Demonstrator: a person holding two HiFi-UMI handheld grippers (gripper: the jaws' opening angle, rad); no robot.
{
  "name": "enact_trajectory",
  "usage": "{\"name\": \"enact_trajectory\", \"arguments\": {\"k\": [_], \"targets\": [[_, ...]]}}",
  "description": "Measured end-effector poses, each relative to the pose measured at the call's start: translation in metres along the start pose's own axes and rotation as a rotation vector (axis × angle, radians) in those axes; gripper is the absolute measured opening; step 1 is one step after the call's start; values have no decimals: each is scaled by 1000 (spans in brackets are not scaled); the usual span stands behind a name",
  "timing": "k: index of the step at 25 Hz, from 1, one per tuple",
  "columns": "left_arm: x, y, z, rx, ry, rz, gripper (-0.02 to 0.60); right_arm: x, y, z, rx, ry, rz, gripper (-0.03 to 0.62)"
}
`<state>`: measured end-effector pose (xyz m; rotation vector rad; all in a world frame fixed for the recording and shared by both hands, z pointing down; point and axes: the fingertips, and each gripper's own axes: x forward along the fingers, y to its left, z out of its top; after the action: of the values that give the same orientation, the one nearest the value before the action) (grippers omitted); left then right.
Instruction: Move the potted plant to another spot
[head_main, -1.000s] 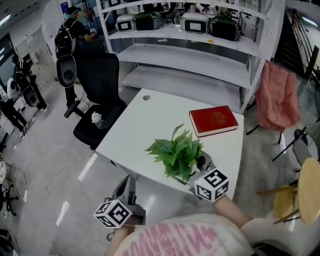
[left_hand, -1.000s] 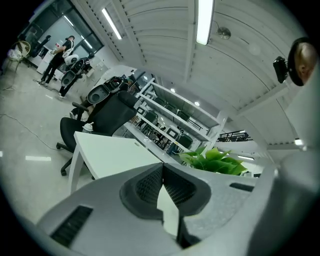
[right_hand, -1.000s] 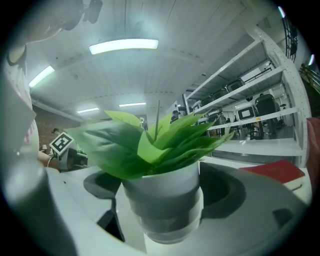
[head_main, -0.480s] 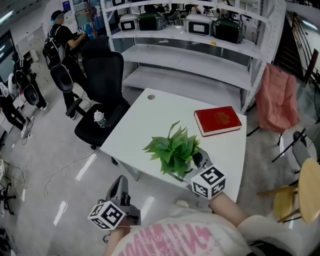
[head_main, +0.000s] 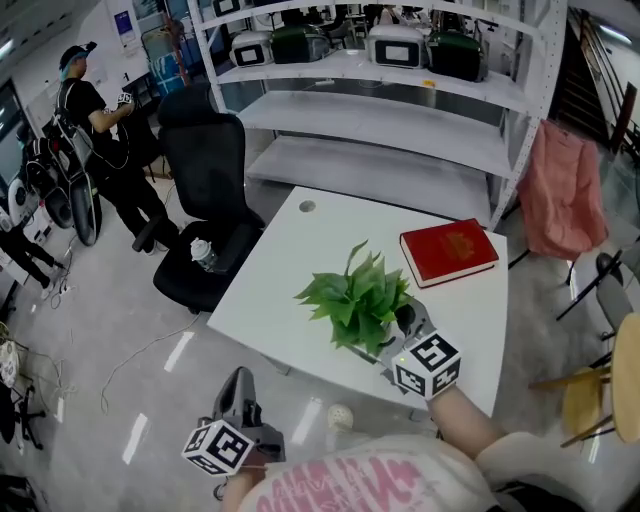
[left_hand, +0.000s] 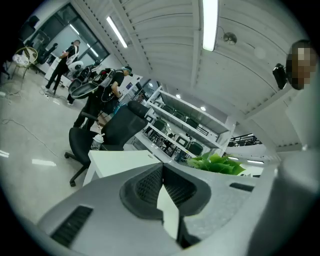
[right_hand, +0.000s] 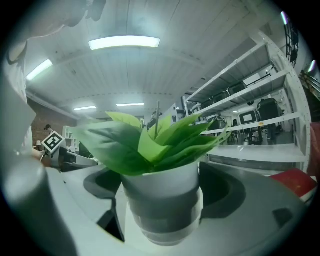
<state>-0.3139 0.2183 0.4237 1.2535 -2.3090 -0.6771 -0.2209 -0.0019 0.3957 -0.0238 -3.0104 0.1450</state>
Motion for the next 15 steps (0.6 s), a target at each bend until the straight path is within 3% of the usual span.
{"name": "enact_trajectory", "arguments": {"k": [4, 8, 15], "targets": [[22, 15, 17, 27, -40, 10, 2, 25, -23, 0, 15, -1, -28, 500], [55, 28, 18, -8, 12, 2, 2, 48, -54, -3, 43, 6, -66, 500], [110, 49, 33, 3, 89, 5, 2, 84, -114, 4, 70, -34, -161, 500]]}}
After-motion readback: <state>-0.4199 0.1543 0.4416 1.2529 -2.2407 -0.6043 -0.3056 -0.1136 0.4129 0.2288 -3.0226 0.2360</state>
